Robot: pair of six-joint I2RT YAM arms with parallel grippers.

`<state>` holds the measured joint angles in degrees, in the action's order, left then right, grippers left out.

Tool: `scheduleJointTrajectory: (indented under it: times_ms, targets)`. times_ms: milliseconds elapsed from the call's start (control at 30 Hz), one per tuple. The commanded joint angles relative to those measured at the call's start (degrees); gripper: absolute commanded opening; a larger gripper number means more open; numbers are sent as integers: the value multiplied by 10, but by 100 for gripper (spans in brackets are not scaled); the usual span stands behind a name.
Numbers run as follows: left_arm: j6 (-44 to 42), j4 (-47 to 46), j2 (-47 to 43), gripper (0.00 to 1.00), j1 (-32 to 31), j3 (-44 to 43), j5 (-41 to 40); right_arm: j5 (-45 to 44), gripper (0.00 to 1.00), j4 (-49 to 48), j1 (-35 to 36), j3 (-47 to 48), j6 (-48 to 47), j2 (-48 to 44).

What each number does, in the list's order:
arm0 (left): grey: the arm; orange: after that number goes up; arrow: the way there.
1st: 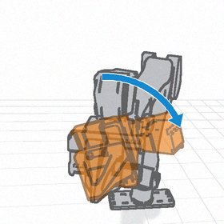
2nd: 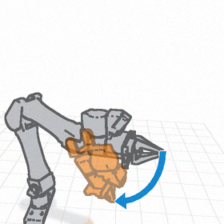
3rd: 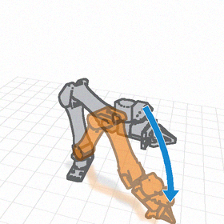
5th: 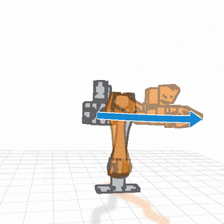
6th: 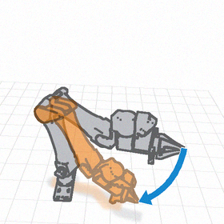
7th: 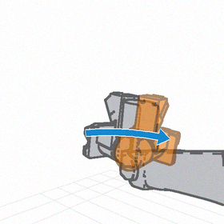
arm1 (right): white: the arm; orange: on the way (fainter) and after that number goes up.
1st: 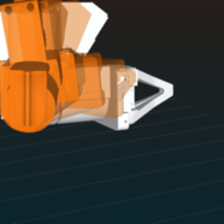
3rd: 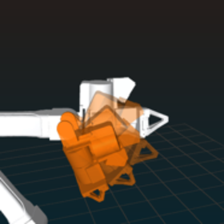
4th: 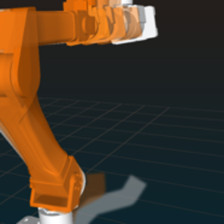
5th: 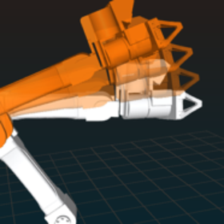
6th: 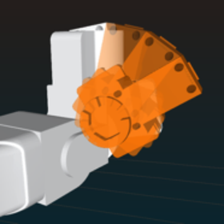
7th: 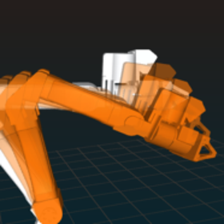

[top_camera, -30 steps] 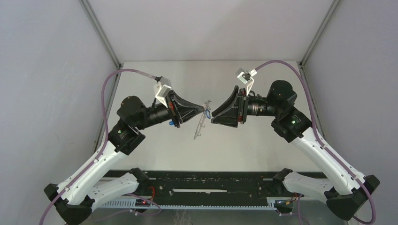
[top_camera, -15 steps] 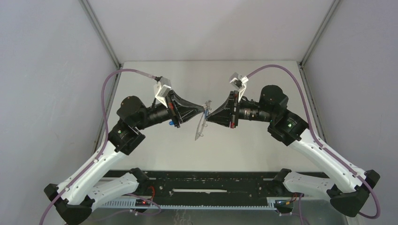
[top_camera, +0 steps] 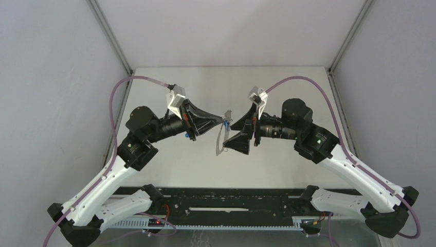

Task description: Put the keys on the keyring

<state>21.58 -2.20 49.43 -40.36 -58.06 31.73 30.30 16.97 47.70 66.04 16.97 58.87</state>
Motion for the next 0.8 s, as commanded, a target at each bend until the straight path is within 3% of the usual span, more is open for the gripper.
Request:
scheduleJointTrajectory:
  times_ms: [0, 167, 367, 600, 767]
  targets:
    - [0, -32, -11, 0, 3, -17, 5, -46, 100, -25, 11, 16, -13, -21]
    - [-1, -31, -13, 0, 4, -14, 5, -112, 99, -29, 32, 16, -37, -30]
    - [-2, -33, -12, 0, 4, -10, 4, -129, 61, -47, 39, 18, -49, -25]
    - [-3, -31, -12, 0, 5, -6, 0, -136, 51, -59, 40, 22, -45, -27]
    - [-2, -31, -12, 0, 6, -6, 3, -137, 35, -57, 40, 30, -44, -21]
